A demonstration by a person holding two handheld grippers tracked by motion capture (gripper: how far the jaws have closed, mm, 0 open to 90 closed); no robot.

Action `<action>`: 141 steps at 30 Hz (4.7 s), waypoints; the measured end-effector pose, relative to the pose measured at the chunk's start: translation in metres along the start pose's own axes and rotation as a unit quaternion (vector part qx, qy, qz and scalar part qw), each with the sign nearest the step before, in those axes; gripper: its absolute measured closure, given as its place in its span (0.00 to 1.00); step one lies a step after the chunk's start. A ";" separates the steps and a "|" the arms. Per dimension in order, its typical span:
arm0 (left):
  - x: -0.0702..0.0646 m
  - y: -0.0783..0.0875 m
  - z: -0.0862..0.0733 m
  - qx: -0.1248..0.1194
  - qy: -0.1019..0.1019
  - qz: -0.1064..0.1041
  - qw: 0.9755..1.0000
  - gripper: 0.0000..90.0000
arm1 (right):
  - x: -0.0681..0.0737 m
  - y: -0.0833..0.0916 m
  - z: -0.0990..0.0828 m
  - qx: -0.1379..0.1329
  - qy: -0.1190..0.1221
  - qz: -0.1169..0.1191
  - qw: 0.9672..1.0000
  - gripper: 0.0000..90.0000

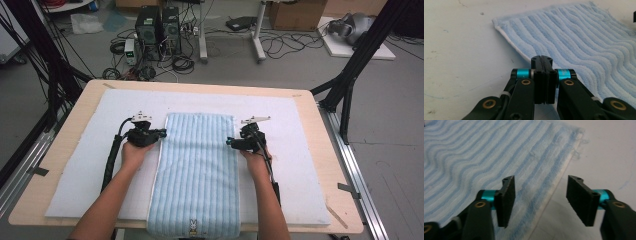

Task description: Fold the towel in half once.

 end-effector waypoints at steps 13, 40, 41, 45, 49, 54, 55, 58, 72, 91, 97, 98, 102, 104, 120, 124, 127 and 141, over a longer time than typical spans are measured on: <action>0.002 -0.003 -0.002 0.006 0.007 -0.002 1.000 0.99 | 0.005 -0.015 0.004 0.015 0.014 -0.028 0.999 0.76; 0.003 0.021 0.023 -0.057 0.040 -0.051 0.996 0.99 | 0.005 0.011 0.028 -0.074 0.013 0.007 0.997 0.96; 0.001 0.024 0.023 -0.059 0.035 -0.051 0.996 0.99 | 0.006 0.014 0.027 -0.075 0.013 0.010 0.997 0.96; -0.006 0.032 0.019 -0.073 0.033 -0.060 0.995 0.99 | 0.007 0.023 0.018 -0.080 0.007 0.023 0.996 0.96; -0.010 0.036 0.015 -0.068 0.029 -0.069 0.995 0.98 | 0.009 0.028 0.012 -0.074 0.009 0.031 0.997 0.96; -0.021 0.047 0.008 -0.074 0.014 -0.078 0.994 0.98 | 0.019 0.042 0.002 -0.082 0.025 0.047 0.995 0.95; -0.021 0.047 0.008 -0.074 0.014 -0.078 0.994 0.99 | 0.021 0.044 0.000 -0.082 0.025 0.049 0.995 0.95; -0.026 0.052 0.000 -0.071 0.010 -0.084 0.994 0.99 | 0.023 0.049 -0.007 -0.079 0.027 0.054 0.995 0.95; -0.046 0.071 -0.033 -0.050 -0.016 -0.105 0.993 0.98 | 0.035 0.069 -0.046 -0.065 0.022 0.086 0.994 0.94; -0.037 0.067 -0.040 -0.033 0.007 -0.079 0.996 0.57 | 0.036 0.077 -0.056 -0.063 0.010 0.077 0.995 0.68; -0.021 0.054 -0.016 -0.037 0.011 -0.051 0.998 0.53 | 0.026 0.075 -0.037 -0.068 -0.006 0.056 0.996 0.55; -0.019 0.051 -0.012 -0.036 0.010 -0.047 0.998 0.53 | 0.024 0.074 -0.035 -0.066 -0.007 0.054 0.996 0.54; -0.011 0.034 -0.005 -0.021 0.020 -0.034 0.999 0.53 | 0.021 0.070 -0.027 -0.070 -0.012 0.051 0.996 0.52; -0.009 0.024 -0.005 -0.003 0.023 -0.029 0.999 0.54 | 0.021 0.068 -0.026 -0.069 -0.013 0.052 0.996 0.52; -0.014 -0.001 -0.008 0.047 -0.049 0.006 0.998 0.95 | 0.013 0.059 -0.026 -0.059 -0.028 0.045 0.997 0.51; -0.013 0.001 -0.007 0.034 -0.034 -0.004 0.999 0.95 | 0.008 0.047 -0.021 -0.049 -0.035 0.039 0.997 0.52; -0.012 0.004 -0.004 0.019 -0.020 -0.014 1.000 0.95 | 0.007 0.032 -0.017 -0.027 -0.031 0.034 0.999 0.53; -0.010 0.013 0.000 -0.006 -0.004 -0.030 1.000 0.95 | 0.008 0.011 -0.012 0.017 0.017 0.010 1.000 0.96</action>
Point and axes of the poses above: each handheld gripper's, and its own axes: y roughly backward along the jaws, z roughly out of its top, x roughly to its left, the point moved 4 cm from there along -y, roughly forward along the jaws, and after that the axes turned 4 degrees about -z, right-handed, at the moved point
